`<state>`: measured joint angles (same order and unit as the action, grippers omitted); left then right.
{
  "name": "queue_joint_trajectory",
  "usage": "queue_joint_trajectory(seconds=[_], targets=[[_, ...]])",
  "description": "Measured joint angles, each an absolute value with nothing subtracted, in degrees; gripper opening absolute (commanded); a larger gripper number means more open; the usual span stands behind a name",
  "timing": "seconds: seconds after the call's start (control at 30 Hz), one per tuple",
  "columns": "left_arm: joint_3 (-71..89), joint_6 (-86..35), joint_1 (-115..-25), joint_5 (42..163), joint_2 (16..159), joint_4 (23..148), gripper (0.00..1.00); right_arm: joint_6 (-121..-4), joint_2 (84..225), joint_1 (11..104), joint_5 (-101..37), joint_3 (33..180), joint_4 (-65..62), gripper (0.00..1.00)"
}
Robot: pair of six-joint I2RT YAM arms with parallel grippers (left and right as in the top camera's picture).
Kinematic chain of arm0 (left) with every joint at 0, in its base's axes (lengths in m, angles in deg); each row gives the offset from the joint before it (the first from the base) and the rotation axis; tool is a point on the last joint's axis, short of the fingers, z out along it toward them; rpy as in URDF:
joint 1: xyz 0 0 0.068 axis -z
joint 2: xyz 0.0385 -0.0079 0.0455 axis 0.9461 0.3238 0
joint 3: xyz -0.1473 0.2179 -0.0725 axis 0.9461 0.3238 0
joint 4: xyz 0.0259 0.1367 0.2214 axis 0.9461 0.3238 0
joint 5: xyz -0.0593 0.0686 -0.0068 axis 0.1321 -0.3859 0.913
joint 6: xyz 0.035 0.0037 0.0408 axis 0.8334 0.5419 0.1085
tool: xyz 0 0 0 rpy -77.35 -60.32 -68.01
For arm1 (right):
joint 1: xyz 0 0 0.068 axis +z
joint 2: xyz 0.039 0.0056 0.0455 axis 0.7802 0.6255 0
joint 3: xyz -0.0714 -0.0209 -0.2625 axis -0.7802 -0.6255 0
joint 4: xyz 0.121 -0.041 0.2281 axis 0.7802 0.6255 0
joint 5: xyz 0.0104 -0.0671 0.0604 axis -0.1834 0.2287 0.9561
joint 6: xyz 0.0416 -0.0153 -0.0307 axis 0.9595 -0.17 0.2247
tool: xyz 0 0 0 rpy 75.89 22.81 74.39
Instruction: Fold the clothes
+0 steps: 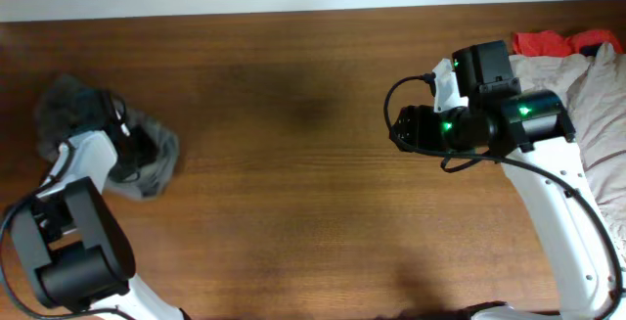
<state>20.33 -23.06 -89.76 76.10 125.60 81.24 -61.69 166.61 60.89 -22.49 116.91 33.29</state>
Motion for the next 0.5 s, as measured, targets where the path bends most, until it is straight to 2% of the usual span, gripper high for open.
queue_joint_trajectory(seconds=[0.23,0.37,0.5], targets=[[22.16,-35.38,-89.26,82.65,126.21,71.28,0.01,-61.67,166.61,60.89,-22.49,116.91,33.27,0.73],[21.75,-36.72,-89.13,84.75,126.5,69.86,0.16,-61.69,166.61,60.89,-22.51,116.91,33.34,0.73],[17.94,-31.49,-89.11,86.41,126.04,75.47,0.28,-61.71,166.61,60.89,-22.49,116.91,33.38,0.73]])
